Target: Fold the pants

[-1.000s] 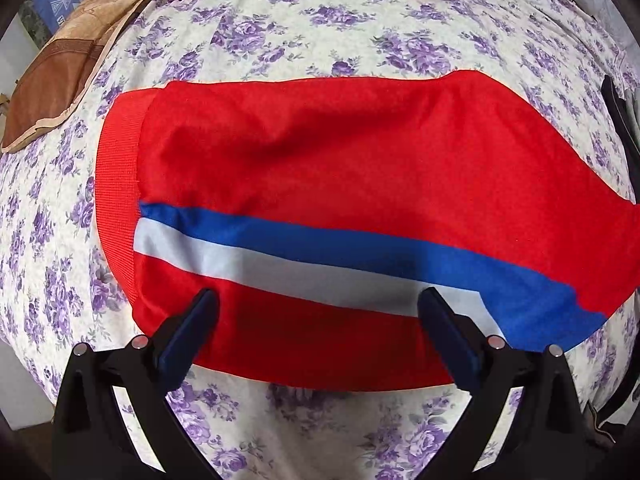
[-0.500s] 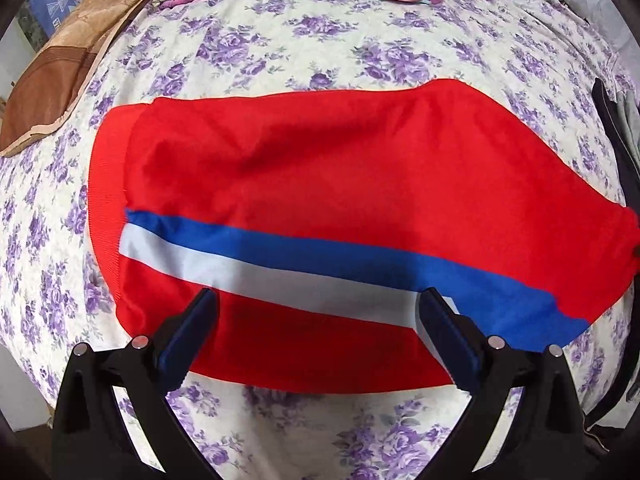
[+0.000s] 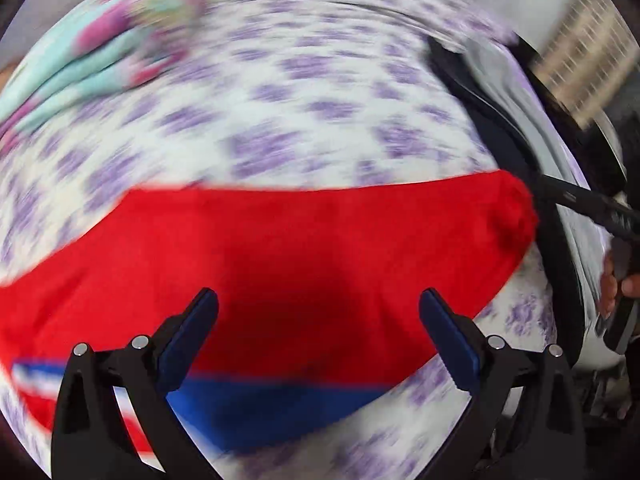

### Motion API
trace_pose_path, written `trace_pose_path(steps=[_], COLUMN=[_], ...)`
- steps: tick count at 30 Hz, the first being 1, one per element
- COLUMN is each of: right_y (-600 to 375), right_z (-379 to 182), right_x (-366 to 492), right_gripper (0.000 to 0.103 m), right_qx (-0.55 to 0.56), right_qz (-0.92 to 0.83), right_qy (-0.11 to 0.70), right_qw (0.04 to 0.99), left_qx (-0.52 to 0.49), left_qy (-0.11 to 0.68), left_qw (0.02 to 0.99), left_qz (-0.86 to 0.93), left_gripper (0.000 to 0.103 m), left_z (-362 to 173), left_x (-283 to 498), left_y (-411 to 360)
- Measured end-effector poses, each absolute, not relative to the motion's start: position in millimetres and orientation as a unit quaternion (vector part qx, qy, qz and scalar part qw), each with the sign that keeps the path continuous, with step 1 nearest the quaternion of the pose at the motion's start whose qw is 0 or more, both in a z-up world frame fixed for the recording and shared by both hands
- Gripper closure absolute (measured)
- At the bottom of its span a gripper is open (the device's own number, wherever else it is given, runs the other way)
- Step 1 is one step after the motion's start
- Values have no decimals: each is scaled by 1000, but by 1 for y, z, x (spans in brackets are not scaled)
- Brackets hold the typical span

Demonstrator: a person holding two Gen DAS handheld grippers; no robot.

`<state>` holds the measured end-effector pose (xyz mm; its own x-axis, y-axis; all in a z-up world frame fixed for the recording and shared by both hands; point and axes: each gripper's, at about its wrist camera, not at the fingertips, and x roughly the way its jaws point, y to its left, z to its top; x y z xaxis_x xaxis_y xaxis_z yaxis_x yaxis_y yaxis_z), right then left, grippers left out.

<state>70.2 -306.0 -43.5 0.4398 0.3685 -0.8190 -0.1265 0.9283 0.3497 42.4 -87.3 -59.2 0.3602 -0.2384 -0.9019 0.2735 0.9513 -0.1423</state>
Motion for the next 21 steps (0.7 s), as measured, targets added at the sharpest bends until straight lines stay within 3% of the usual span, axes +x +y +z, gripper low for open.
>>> trace_pose_path(steps=[3, 4, 5, 7, 9, 10, 11, 14, 18, 19, 21], right_y=[-306, -316, -335, -368, -360, -345, -330, -274, -242, -246, -246], right_z=[-87, -100, -104, -95, -74, -63, -55, -47, -105, -115, -102], right_x=[83, 82, 78, 69, 66, 67, 66, 70, 91, 94, 97], right_gripper=[54, 82, 103, 103, 85, 40, 14, 15, 15, 20, 20], right_qx=[114, 108, 121, 171, 132, 115, 102, 48, -10, -33, -30], right_qz=[132, 114, 98, 81, 76, 103, 127, 201, 186, 161, 153], right_qy=[574, 592, 594, 582, 573, 562, 547, 532, 628, 644, 637], right_qw=[800, 790, 789, 791, 806, 812, 821, 821, 755, 748, 755], left_qx=[32, 44, 71, 102, 104, 97, 86, 36, 13, 14, -20], left_qy=[576, 593, 609, 607, 604, 605, 603, 589, 617, 630, 622], left_qw=[800, 788, 776, 776, 777, 777, 781, 800, 787, 777, 783], left_qz=[-164, -161, -146, -138, -142, -141, -138, -112, -24, 3, 7], left_gripper=[5, 5, 5, 5, 5, 5, 5, 5, 5, 4, 4], left_z=[-87, -98, -111, -118, -113, -107, -102, -87, -104, -113, -107], left_x=[53, 53, 51, 43, 35, 34, 34, 40, 50, 49, 42], left_y=[-119, -122, -123, -120, -115, -110, -105, -80, -33, -16, 5])
